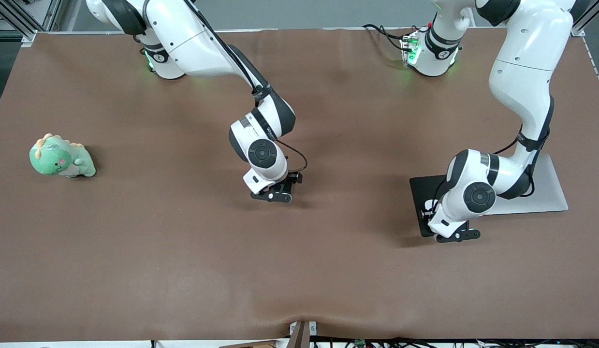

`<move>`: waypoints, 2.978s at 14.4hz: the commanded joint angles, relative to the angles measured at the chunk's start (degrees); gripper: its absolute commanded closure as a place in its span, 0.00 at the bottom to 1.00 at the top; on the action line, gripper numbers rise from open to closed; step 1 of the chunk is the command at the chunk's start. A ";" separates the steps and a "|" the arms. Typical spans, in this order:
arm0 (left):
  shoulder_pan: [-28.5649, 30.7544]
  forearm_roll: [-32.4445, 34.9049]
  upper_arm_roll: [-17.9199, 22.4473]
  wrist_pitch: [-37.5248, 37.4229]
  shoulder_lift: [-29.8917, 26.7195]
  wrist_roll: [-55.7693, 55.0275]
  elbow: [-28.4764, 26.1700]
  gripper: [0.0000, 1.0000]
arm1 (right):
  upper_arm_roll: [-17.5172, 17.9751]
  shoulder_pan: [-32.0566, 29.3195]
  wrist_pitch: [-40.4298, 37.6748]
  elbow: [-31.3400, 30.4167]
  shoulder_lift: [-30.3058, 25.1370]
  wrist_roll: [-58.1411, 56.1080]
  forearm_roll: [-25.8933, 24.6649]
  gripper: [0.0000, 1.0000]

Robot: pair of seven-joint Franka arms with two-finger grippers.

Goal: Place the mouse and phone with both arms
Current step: 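Lower the mouse onto the pad while the right gripper lifts the phone, then withdraw the left gripper while the right gripper carries the phone toward the plush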

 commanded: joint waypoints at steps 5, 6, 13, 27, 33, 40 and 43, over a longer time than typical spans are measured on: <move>2.19 1.44 -0.54 1.73 -2.03 0.36 -4.28 1.00 | -0.72 1.29 1.29 0.53 1.28 2.65 -3.97 0.47; 2.28 1.35 -0.54 1.82 -1.94 0.36 -4.20 0.96 | -0.72 0.94 0.94 0.62 1.19 2.21 -4.24 0.73; 2.28 1.18 -1.15 0.78 -6.15 0.09 -1.04 0.00 | -0.81 -3.01 -6.25 4.74 -0.65 2.12 -3.54 1.00; 2.10 -7.44 -1.59 -36.03 -24.78 0.27 17.58 0.00 | -0.98 -21.20 -12.33 -9.56 -14.53 -11.94 -3.98 1.00; 2.02 -8.40 -2.82 -41.15 -33.04 3.77 18.39 0.00 | -1.07 -29.02 -5.05 -23.70 -22.53 -25.37 -4.34 1.00; -2.54 -11.65 4.27 -43.53 -38.93 12.39 14.36 0.00 | -1.51 -36.23 1.47 -35.93 -28.86 -33.90 -6.18 1.00; -2.29 -12.62 4.30 -43.88 -40.69 15.02 11.90 0.00 | -2.30 -40.36 2.69 -38.65 -29.92 -40.23 -6.44 1.00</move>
